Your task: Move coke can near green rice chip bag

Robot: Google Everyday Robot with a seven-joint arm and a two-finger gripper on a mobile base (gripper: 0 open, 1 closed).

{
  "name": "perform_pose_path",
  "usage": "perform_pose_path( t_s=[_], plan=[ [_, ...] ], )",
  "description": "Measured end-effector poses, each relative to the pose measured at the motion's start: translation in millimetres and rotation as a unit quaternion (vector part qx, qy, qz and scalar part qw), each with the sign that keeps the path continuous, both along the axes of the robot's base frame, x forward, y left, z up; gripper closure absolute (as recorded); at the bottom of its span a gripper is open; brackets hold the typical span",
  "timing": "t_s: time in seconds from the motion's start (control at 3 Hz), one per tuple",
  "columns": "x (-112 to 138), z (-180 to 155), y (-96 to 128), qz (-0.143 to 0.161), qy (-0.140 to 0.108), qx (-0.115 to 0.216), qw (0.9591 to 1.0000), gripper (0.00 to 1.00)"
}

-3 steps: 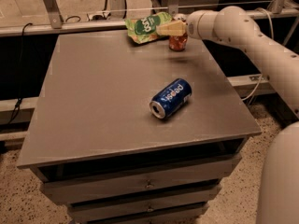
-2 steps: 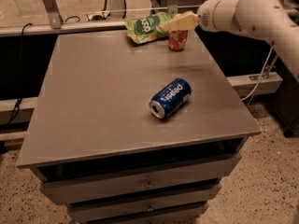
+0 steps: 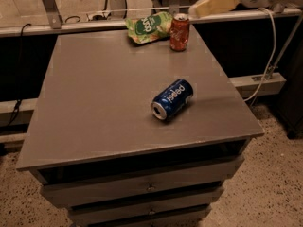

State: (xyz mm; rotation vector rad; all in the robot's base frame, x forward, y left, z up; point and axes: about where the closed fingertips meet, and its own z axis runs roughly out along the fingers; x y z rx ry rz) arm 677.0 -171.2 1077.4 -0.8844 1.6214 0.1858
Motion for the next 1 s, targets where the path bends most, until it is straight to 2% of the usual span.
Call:
perform_pose_path(
  t_s=[0.33,0.67,1.0],
  plan=[
    [-9,-4,2,0.013,0.008,-0.012,0.9998,0.0],
    [-10,-7,5,0.027,0.008,-0.011,0.9995,0.0],
    [-12,-17,-24,0.044,0.005,-0.038,0.9983,0.0]
  ],
)
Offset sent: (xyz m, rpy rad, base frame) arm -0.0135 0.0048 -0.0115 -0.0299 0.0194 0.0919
